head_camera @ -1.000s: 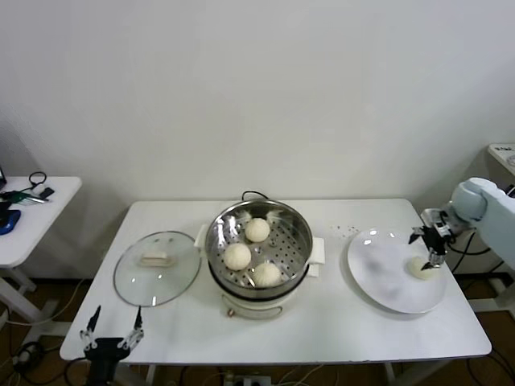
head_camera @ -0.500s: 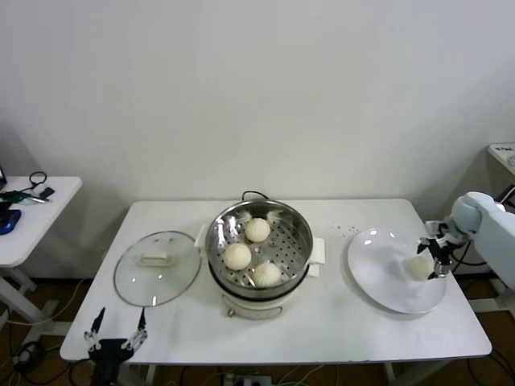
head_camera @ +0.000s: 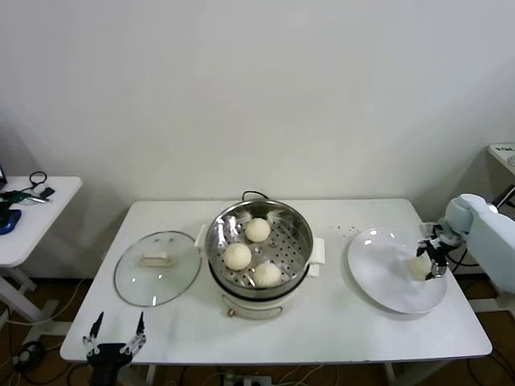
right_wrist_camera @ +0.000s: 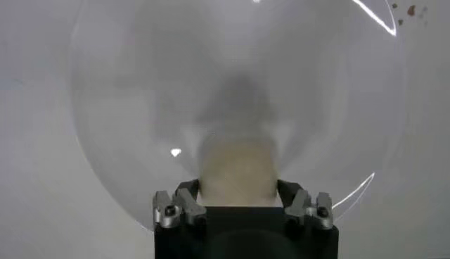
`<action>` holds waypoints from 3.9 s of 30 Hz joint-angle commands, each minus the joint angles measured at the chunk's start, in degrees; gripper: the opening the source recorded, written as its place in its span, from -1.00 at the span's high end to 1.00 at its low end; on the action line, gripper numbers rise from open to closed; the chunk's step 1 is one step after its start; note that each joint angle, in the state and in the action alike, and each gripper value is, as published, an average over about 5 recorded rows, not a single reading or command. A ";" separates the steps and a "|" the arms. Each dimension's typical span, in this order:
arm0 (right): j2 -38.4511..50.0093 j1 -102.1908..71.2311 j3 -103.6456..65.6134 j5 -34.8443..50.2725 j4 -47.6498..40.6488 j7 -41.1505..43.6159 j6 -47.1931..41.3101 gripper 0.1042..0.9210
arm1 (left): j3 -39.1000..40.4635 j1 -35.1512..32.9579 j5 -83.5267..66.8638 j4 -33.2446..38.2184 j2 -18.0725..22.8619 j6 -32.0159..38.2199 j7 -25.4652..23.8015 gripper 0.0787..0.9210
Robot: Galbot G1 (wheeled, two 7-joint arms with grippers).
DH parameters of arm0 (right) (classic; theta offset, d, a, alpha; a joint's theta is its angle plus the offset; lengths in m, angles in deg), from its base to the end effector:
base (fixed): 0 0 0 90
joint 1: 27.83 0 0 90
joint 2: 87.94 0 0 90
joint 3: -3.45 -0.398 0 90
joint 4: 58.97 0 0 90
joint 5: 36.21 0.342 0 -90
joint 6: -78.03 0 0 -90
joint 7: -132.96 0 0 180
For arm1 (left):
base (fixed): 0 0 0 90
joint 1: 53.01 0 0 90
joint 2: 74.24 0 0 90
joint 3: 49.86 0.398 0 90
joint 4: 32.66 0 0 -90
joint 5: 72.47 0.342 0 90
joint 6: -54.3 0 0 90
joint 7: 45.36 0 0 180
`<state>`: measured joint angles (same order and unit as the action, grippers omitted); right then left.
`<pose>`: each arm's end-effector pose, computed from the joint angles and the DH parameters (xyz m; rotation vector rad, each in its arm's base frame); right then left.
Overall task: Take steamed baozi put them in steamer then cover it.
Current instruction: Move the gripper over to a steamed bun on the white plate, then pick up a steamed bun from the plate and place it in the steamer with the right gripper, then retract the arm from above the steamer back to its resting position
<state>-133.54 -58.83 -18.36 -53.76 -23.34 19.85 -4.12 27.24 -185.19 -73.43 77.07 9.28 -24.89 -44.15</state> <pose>0.5630 -0.3408 -0.2520 1.1129 -1.2468 1.2649 0.0495 0.1033 -0.4127 0.2072 -2.9326 -0.3109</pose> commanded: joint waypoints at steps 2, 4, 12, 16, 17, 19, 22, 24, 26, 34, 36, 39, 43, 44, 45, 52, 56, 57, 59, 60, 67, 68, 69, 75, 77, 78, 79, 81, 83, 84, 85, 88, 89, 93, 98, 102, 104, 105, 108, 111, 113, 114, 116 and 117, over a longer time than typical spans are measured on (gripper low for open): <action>-0.60 1.12 1.14 -0.39 -0.66 0.64 -0.16 -0.34 | 0.09 -0.30 0.11 0.10 0.13 0.10 0.04 -0.77; -0.28 1.99 2.36 0.92 0.07 0.70 -0.46 -0.32 | 0.08 -0.48 0.14 0.14 0.11 0.18 0.05 -0.77; -0.10 13.43 15.49 14.05 4.21 0.96 -2.62 -0.30 | 0.05 -0.83 -0.16 0.62 0.01 0.37 0.12 -0.77; -1.11 23.20 25.80 25.12 8.04 0.80 -5.74 -0.30 | 0.38 -0.72 -0.50 0.96 0.07 0.39 0.21 -0.77; -1.52 25.60 28.47 27.84 9.31 0.69 -6.81 -0.30 | 0.55 -0.65 -0.61 1.06 0.12 0.38 0.26 -0.77; -2.54 30.03 33.67 33.12 11.80 0.35 -9.09 -0.30 | 0.95 -0.48 -0.73 1.28 0.28 0.40 0.33 -0.77; -4.24 36.24 39.92 41.64 15.45 -0.79 -12.50 -0.30 | 1.47 -0.18 -0.61 1.62 0.44 0.45 0.25 -0.77; -5.65 40.57 44.21 47.55 17.84 -1.85 -14.52 -0.30 | 1.78 -0.09 -0.61 1.90 0.38 0.41 0.18 -0.77; -7.36 44.29 48.14 52.68 20.01 -2.85 -16.17 -0.31 | 2.18 -0.10 -0.57 2.11 0.25 0.44 0.12 -0.77; -13.00 52.28 58.57 69.38 29.96 -7.50 -21.84 -0.34 | 3.43 0.25 -0.81 2.58 -0.05 0.76 -0.07 -0.77; -14.23 53.83 61.00 71.72 31.95 -8.26 -22.32 -0.34 | 3.58 0.24 -1.16 2.71 -0.35 0.79 -0.02 -0.77; -15.79 55.33 63.62 73.31 34.03 -9.12 -22.75 -0.34 | 3.79 0.21 -1.64 2.87 -0.73 0.91 0.07 -0.77; -17.41 55.70 65.28 74.26 36.34 -10.25 -23.45 -0.34 | 4.08 0.12 -2.01 3.03 -0.98 1.16 0.08 -0.77; -17.76 55.49 65.51 74.37 36.86 -10.60 -23.63 -0.34 | 4.16 0.07 -2.08 3.07 -1.05 1.23 0.07 -0.77; -18.05 55.06 65.62 74.37 37.37 -11.10 -23.81 -0.34 | 4.22 0.03 -2.18 3.10 -1.12 1.32 0.07 -0.77; -20.07 50.58 65.49 73.82 39.78 -15.09 -25.10 -0.34 | 4.05 0.01 -2.88 3.82 -1.55 1.46 0.05 -0.77; -21.59 48.05 65.24 72.76 38.87 -15.79 -25.11 -0.34 | 3.78 0.20 -2.87 3.73 -1.69 1.45 0.03 -0.77; -22.03 47.42 65.09 72.55 38.36 -15.82 -25.07 -0.35 | 3.71 0.21 -2.87 3.64 -1.74 1.47 0.03 -0.77; -22.93 46.21 64.74 72.23 37.07 -15.79 -24.99 -0.35 | 3.58 0.19 -2.90 3.43 -1.82 1.53 0.03 -0.77; -23.41 45.64 64.54 72.03 36.33 -15.71 -24.93 -0.35 | 3.53 0.20 -2.94 3.32 -1.85 1.55 0.02 -0.77; -25.99 42.96 63.88 70.62 32.29 -14.76 -24.43 -0.34 | 3.19 0.73 -3.24 2.55 -1.86 1.43 0.04 -0.77; -26.14 42.75 63.89 70.31 31.86 -14.58 -24.34 -0.34 | 3.13 0.84 -3.30 2.47 -1.87 1.39 0.04 -0.77; -26.21 42.58 63.92 70.03 31.51 -14.44 -24.26 -0.34 | 3.08 0.94 -3.36 2.40 -1.89 1.37 0.04 -0.77; -26.01 41.89 63.96 68.92 30.87 -14.41 -24.09 -0.35 | 2.95 1.30 -3.49 1.97 -1.99 1.34 0.03 -0.77; -25.89 41.60 63.80 68.76 30.96 -14.62 -24.14 -0.36 | 2.98 1.35 -3.47 1.81 -2.00 1.36 0.02 -0.77; -25.84 41.47 63.67 68.71 31.01 -14.72 -24.18 -0.36 | 2.99 1.35 -3.45 1.77 -2.00 1.37 0.02 -0.77; -25.79 41.40 63.52 68.71 31.07 -14.76 -24.21 -0.39 | 3.01 1.35 -3.43 1.74 -2.00 1.37 0.01 -0.77; -25.74 41.37 63.23 68.75 31.10 -14.68 -24.26 -0.44 | 3.03 1.36 -3.37 1.71 -1.99 1.37 0.01 -0.77; -25.67 41.47 63.00 68.72 31.06 -14.55 -24.22 -0.54 | 3.06 1.38 -3.33 1.70 -1.97 1.36 0.01 -0.77; -25.58 41.56 62.85 68.70 31.03 -14.46 -24.17 -0.59 | 3.06 1.40 -3.31 1.70 -1.96 1.35 0.01 -0.77; -25.42 41.69 62.66 68.71 31.05 -14.42 -24.13 -0.65 | 3.06 1.42 -3.31 1.69 -1.95 1.35 0.01 -0.77; -24.66 42.53 61.99 68.76 31.19 -13.96 -23.91 -0.74 | 3.04 1.46 -3.30 1.67 -1.91 1.36 0.03 -0.77; -24.32 42.95 61.79 68.75 31.24 -13.73 -23.80 -0.75 | 3.02 1.49 -3.30 1.67 -1.91 1.36 0.03 -0.77; -21.95 45.13 60.60 68.92 31.90 -12.33 -23.21 -0.76 | 2.99 1.66 -3.26 1.70 -1.90 1.31 0.03 -0.77; -16.33 47.72 57.73 68.94 33.92 -12.77 -21.33 -0.76 | 2.86 2.09 -3.11 1.77 -1.80 1.08 0.03 -0.77; -10.41 47.77 54.81 67.82 36.38 -17.75 -17.13 -0.76 | 2.52 2.51 -2.79 1.80 -1.68 0.87 0.04 -0.77; -6.70 47.26 53.94 67.43 38.92 -22.79 -14.34 -0.76 | 2.37 2.63 -2.14 1.77 -1.66 0.92 0.04 -0.77; -4.89 46.78 53.59 67.45 40.32 -25.71 -13.03 -0.76 | 2.30 2.67 -1.70 1.77 -1.64 0.95 0.04 -0.77; 1.58 43.70 50.96 68.05 44.88 -33.35 -12.01 -0.76 | 2.12 2.73 -0.69 2.03 -1.41 0.90 0.04 -0.77; 8.10 36.81 43.82 66.50 47.50 -38.12 -10.38 -0.76 | 1.91 2.85 0.32 2.63 -0.91 0.56 0.01 -0.77; 11.84 29.90 35.71 65.06 48.31 -39.75 -9.76 -0.76 | 1.83 2.95 1.21 3.11 -0.63 0.29 -0.08 -0.77; 13.43 26.45 31.31 64.60 48.66 -40.33 -9.59 -0.76 | 1.81 2.99 1.54 3.42 -0.50 0.11 -0.13 -0.77; 15.98 17.41 21.24 63.98 49.62 -42.01 -8.89 -0.76 | 1.72 3.09 2.02 4.14 -0.12 -0.30 -0.26 -0.77; 16.97 12.71 15.72 63.79 50.27 -43.03 -8.42 -0.76 | 1.67 3.15 2.16 4.49 0.07 -0.53 -0.30 -0.77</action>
<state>-133.82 -20.72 27.88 12.80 19.76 -9.65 -17.76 29.00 -182.15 -73.35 80.17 8.74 -24.66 -44.31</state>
